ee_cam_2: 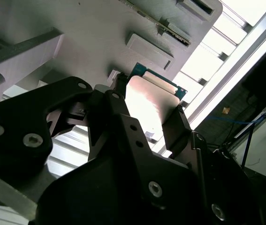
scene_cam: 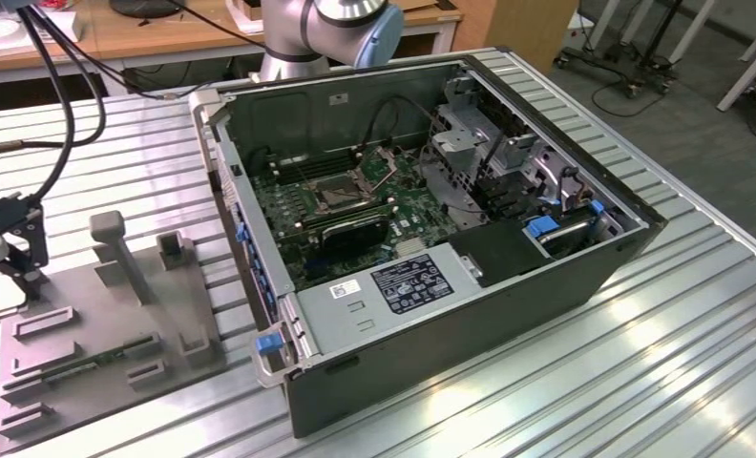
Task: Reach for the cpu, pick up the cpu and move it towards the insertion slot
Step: 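Pick up the cpu and move it towards the insertion slot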
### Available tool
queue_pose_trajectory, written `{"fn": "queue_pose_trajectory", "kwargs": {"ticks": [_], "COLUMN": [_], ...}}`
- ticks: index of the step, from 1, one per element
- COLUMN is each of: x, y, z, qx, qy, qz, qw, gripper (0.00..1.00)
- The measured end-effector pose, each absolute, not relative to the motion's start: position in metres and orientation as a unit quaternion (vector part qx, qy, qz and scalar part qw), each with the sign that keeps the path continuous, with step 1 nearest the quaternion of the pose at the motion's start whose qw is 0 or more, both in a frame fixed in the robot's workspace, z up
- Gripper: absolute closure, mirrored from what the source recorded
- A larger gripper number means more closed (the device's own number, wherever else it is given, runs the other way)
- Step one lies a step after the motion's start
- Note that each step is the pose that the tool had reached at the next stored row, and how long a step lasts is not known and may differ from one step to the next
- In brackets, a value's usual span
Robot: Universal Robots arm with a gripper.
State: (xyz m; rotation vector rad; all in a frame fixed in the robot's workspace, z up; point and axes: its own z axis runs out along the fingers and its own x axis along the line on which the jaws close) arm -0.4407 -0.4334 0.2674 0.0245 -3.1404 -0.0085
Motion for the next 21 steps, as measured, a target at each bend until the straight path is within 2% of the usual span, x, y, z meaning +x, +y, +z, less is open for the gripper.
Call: {"fn": "queue_pose_trajectory", "kwargs": {"ticks": [21], "x": [-0.4407], "y": [-0.4334], "z": [0.2733], "qx": [0.008], "qy": [-1.0], "qz": [-0.003], "qw": [0.001], "gripper": [0.45]}}
